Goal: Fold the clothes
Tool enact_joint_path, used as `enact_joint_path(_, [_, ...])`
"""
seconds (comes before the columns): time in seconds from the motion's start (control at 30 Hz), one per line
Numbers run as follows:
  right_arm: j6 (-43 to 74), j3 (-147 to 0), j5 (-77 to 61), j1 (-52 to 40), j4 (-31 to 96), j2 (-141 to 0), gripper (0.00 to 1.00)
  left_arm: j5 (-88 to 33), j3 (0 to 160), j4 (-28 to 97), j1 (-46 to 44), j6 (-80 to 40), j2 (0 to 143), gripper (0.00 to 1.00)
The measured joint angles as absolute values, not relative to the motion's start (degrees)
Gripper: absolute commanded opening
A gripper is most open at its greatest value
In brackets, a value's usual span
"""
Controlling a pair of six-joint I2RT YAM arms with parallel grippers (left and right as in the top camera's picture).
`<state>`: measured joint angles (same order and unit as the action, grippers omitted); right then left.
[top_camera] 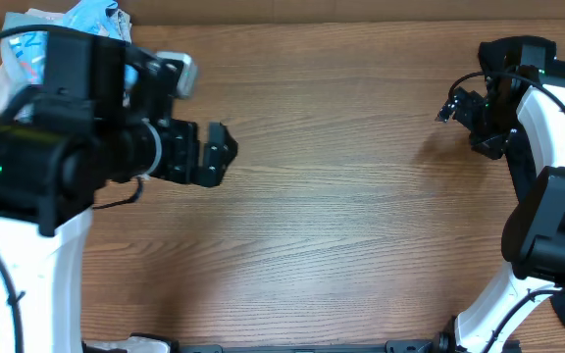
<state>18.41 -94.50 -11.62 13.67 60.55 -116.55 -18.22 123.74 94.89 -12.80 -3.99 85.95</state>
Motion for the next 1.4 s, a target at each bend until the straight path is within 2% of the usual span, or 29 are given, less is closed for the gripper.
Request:
enact_joint_path(0.2, [18.4, -94.5, -11.6, 13.7, 60.6, -116.6, 1.00, -16.8, 104.2, 78.6, -14.2, -2.5, 78.4, 1.00])
enact_joint_path(0.57, [18.4, -94.5, -11.6, 13.7, 60.5, -116.6, 1.00, -16.1, 63.0, 41.5, -14.1, 5.4, 48.9, 1.00])
enact_joint_path(0.8, [18.4, -94.5, -11.6, 13.7, 60.5, -116.6, 1.00, -16.1, 39.9, 19.6, -10.0, 8.0, 29.4, 1.00])
enact_joint_path(1.0, [18.4, -94.5, -11.6, 13.7, 60.6, -116.6, 1.00, -16.1, 21.6, -0.1, -6.0, 8.8, 21.2, 1.00])
enact_joint_path(1.2, [18.4, -94.5, -11.6, 13.7, 60.5, -116.6, 1.00, -14.4, 7.5, -7.7, -2.7, 8.8, 9.9, 1.00])
enact_joint_path(1.4, [18.4, -94.5, -11.6, 13.7, 60.5, -116.6, 1.00, -8.6, 1.1, -7.2, -1.8, 4.7, 2.1, 1.00])
